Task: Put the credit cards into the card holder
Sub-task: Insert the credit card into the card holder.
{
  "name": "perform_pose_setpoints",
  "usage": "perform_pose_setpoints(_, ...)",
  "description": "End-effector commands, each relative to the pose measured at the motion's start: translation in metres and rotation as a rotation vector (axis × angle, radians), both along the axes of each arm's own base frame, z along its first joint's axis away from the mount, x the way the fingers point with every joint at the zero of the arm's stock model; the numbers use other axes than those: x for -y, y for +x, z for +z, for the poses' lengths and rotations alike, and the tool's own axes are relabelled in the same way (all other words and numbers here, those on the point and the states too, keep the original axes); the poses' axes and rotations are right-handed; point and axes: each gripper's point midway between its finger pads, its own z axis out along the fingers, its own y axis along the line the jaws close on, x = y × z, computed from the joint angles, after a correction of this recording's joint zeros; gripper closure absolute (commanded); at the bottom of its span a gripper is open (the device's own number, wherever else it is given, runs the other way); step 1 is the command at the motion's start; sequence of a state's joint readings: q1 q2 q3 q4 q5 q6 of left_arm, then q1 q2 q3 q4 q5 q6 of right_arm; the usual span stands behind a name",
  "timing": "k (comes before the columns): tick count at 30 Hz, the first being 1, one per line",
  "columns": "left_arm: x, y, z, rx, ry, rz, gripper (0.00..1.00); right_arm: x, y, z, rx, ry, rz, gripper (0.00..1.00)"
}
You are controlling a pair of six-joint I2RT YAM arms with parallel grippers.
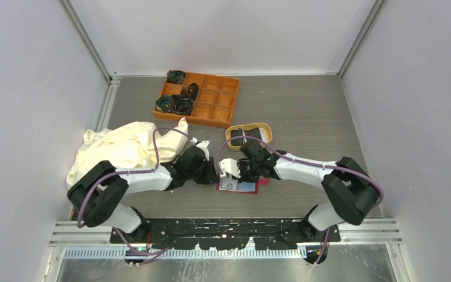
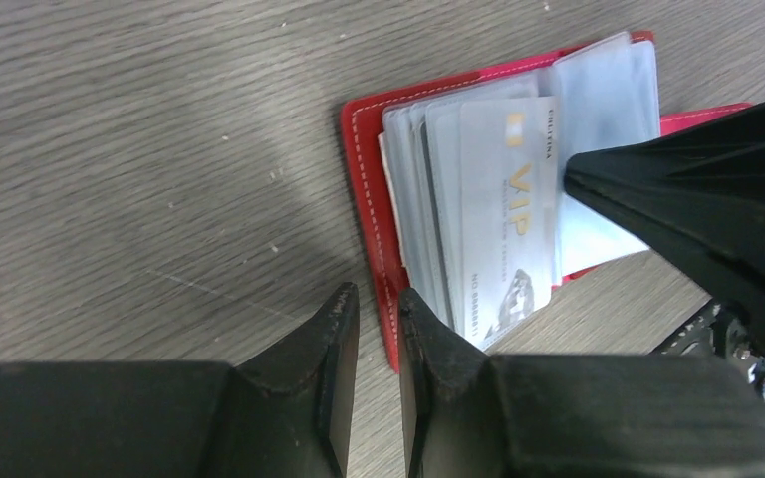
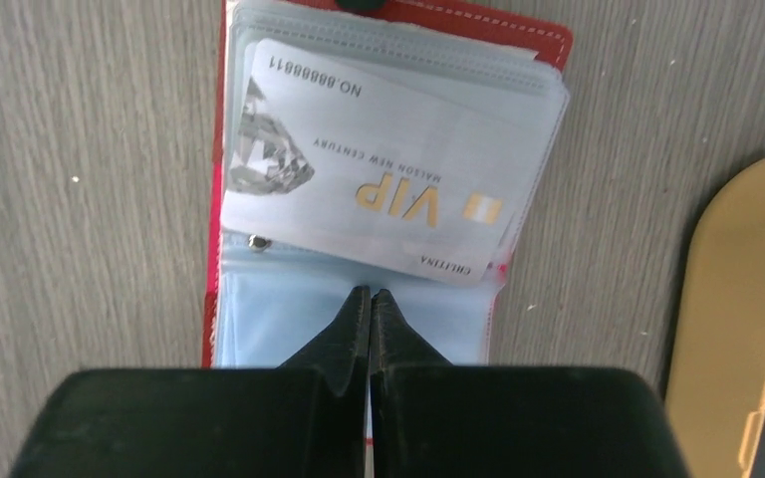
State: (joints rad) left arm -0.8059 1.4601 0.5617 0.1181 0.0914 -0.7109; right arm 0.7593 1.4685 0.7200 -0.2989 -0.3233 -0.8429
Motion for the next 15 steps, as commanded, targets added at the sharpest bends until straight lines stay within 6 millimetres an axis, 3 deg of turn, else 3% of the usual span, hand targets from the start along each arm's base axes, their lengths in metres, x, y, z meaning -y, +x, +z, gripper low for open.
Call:
perform_pose_setpoints(1, 0.019, 0.008, 0.011, 0.008, -0.079, -0.027, 0.78, -0.014, 0.021, 0.003, 0.112, -0.008, 0.007, 0.99)
perform_pose_setpoints(11, 0.027, 0.005, 0.003, -0.034, -0.097, -0.048, 0.78, -0.035, 0.025, 0.011, 0.143, 0.032, -0.009, 0.93)
perform_pose_setpoints(15, 0.027, 0.004, 0.000, -0.045, -0.094, -0.049, 0.78, -0.042, 0.035, 0.026, 0.179, 0.098, -0.075, 0.92)
